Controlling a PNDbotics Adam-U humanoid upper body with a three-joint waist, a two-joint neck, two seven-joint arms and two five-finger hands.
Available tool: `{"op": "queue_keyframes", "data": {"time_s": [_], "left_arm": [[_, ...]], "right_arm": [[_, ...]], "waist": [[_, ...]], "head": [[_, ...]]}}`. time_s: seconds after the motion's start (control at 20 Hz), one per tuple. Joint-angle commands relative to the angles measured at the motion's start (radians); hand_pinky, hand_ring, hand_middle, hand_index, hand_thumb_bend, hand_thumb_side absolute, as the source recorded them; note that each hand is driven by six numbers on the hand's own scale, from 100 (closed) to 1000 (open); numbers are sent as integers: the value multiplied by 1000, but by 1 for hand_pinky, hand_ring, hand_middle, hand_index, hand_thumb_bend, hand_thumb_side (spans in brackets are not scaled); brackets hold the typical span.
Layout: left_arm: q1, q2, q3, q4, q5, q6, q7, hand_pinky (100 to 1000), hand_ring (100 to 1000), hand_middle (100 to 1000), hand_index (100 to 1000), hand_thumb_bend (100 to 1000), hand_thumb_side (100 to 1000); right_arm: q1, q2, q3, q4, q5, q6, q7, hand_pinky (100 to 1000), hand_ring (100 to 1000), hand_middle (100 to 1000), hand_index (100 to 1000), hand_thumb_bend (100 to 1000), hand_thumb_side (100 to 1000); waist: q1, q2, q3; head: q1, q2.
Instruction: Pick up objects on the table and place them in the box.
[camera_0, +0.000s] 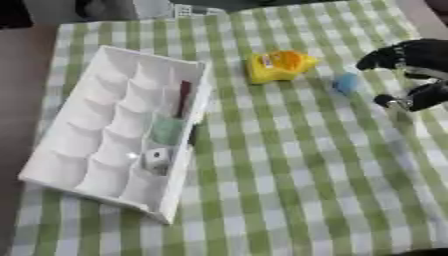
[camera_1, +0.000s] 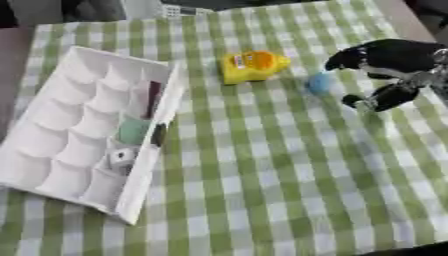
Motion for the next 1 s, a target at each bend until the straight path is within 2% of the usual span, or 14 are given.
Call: {"op": "queue_keyframes", "data": {"time_s": [0.05, 0.45, 1.0], "left_arm": [[-15, 23, 0, -9, 5, -6, 0, 755, 709, 924, 768, 114, 950], [-15, 24, -3, -5, 7, -8, -3, 755, 709, 924, 768, 112, 951], [-17, 24, -6, -2, 9, -11, -7, 754, 709, 923, 769, 109, 952]], "right_arm": [[-3, -58, -26, 6, -12, 7, -15, 772, 758, 825, 938, 318, 126], [-9, -69, -31, 24, -23, 13, -77, 760, 749, 815, 933, 297, 100], [-17, -75, -26, 40, -34, 7, -104, 748, 735, 805, 928, 273, 100]], "waist": [[14, 4, 2], [25, 7, 5], [33, 15, 24]], "head": [[-1, -13], [-7, -18], [-13, -27]]}}
